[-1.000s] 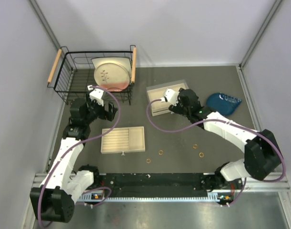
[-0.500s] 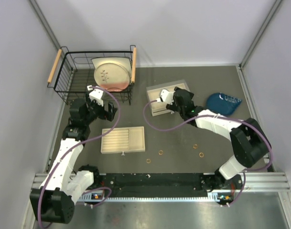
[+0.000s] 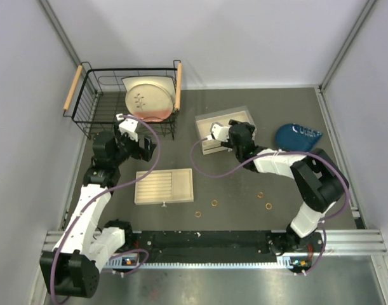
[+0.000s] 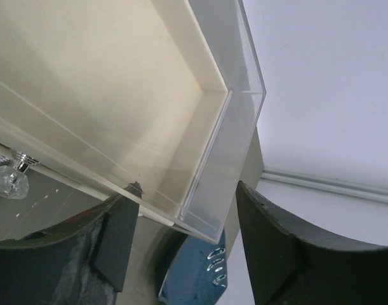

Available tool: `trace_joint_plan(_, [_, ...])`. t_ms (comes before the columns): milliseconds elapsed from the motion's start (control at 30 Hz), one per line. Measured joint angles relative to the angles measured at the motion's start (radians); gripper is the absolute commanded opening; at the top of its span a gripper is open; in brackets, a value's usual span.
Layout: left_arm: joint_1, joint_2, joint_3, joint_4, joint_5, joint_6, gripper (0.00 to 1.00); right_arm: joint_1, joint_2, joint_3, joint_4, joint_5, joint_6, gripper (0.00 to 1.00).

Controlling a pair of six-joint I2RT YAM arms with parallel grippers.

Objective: Organize the mixed jewelry

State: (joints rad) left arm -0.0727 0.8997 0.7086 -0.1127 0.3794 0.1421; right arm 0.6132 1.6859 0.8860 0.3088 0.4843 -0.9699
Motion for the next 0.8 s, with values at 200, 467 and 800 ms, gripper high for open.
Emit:
trace_joint_plan(200, [0.000,0.004,0.000,0.000,-0.003,0.003,0.91,0.000,0.042,-0.039,0.118,0.032,-0.049,0.35])
trace_joint_plan(467, [0.000,0.008,0.000,0.000,-0.003,0.007,0.91,0.020,0.060,-0.048,0.198,0.088,-0.093,0.15])
trace_joint_plan(800, [0.000,0.008,0.000,0.000,-0.003,0.011,0.91,0.074,0.048,-0.039,0.110,0.182,-0.063,0.08])
